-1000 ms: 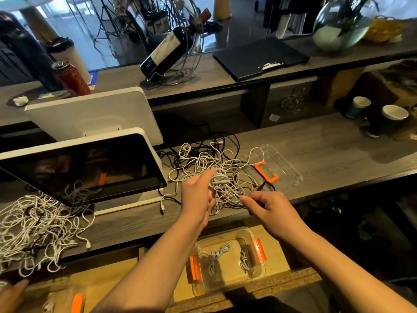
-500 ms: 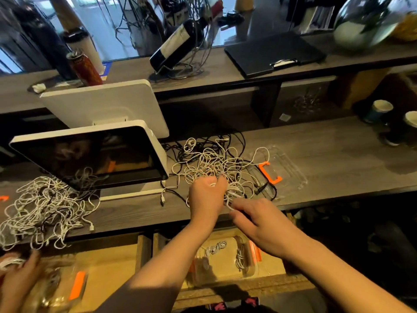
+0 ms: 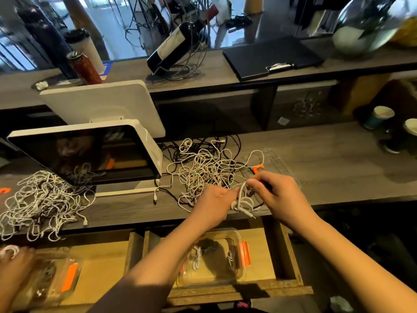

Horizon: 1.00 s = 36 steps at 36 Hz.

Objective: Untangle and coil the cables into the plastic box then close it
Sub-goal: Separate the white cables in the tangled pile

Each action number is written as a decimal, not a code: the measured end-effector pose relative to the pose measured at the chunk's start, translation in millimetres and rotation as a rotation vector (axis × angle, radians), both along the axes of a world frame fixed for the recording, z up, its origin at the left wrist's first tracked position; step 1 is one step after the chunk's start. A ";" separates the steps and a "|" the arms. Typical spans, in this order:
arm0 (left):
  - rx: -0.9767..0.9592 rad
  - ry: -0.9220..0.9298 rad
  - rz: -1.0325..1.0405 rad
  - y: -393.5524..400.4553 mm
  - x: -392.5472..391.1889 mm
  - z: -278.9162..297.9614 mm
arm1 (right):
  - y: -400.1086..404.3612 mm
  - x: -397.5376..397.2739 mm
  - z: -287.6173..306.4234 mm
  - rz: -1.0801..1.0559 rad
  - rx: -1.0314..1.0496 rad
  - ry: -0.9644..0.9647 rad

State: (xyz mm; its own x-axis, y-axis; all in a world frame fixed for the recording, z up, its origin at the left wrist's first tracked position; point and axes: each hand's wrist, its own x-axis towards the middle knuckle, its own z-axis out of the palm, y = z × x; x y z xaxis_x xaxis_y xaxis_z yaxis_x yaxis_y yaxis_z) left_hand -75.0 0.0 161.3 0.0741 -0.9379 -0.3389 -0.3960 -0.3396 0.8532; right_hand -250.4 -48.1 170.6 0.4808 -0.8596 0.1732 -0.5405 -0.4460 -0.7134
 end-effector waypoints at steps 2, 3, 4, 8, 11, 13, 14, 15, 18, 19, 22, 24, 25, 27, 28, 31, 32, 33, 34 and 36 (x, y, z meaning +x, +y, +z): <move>-0.021 0.035 0.009 2.8 -3.5 2.2 | -0.4 -1.3 0.3 0.003 0.021 -0.005; -0.028 0.049 0.012 3.7 -4.6 2.6 | 0.0 -1.4 0.0 0.008 0.034 -0.006; -0.031 0.063 0.013 4.4 -5.6 3.6 | 0.4 -1.4 -0.8 0.011 0.048 -0.008; -0.050 0.131 0.050 4.1 -8.9 7.8 | 1.8 -0.6 -11.2 0.040 0.138 0.033; -0.094 0.141 0.142 1.3 -10.5 9.5 | 10.5 4.7 -18.6 0.083 0.192 0.068; -0.115 0.136 0.226 -1.2 -10.5 8.1 | 19.5 8.5 -21.2 0.088 0.185 0.099; -0.129 0.129 0.266 -2.1 -10.2 7.0 | 23.4 10.5 -22.5 0.094 0.186 0.107; -0.145 0.119 0.302 -2.8 -9.9 5.6 | 27.4 12.4 -22.6 0.099 0.171 0.107; -0.185 0.106 0.397 -3.0 -10.8 3.0 | 38.2 16.0 -24.3 0.088 0.087 0.152; -0.191 0.110 0.432 -3.4 -11.3 1.9 | 41.4 16.6 -23.8 0.100 0.043 0.176; -0.211 0.112 0.532 -6.8 -11.7 -0.1 | 49.7 17.7 -21.7 0.156 -0.021 0.235; -0.232 0.084 0.557 -9.0 -10.6 -1.0 | 52.6 19.0 -24.3 0.188 0.005 0.278; -0.243 0.061 0.561 -10.4 -10.5 -1.5 | 53.5 18.4 -26.2 0.198 0.015 0.285; -0.261 0.018 0.572 -11.6 -8.3 -4.0 | 55.6 19.3 -28.4 0.196 -0.027 0.203; -0.265 0.003 0.576 -12.7 -7.0 -5.4 | 57.0 19.2 -29.0 0.168 -0.042 0.135; -0.262 -0.051 0.554 -15.5 -3.9 -10.8 | 60.7 17.2 -25.1 0.083 -0.001 -0.076; -0.263 -0.069 0.536 -15.4 -3.6 -11.9 | 61.7 17.1 -22.8 0.080 0.023 -0.127; -0.262 -0.081 0.518 -15.3 -4.0 -12.3 | 62.2 17.5 -20.4 0.082 0.054 -0.181; -0.263 -0.087 0.500 -14.6 -4.9 -12.5 | 62.1 17.8 -18.7 0.083 0.107 -0.240; -0.267 -0.090 0.479 -14.1 -6.2 -13.5 | 61.4 19.3 -12.2 0.085 0.318 -0.387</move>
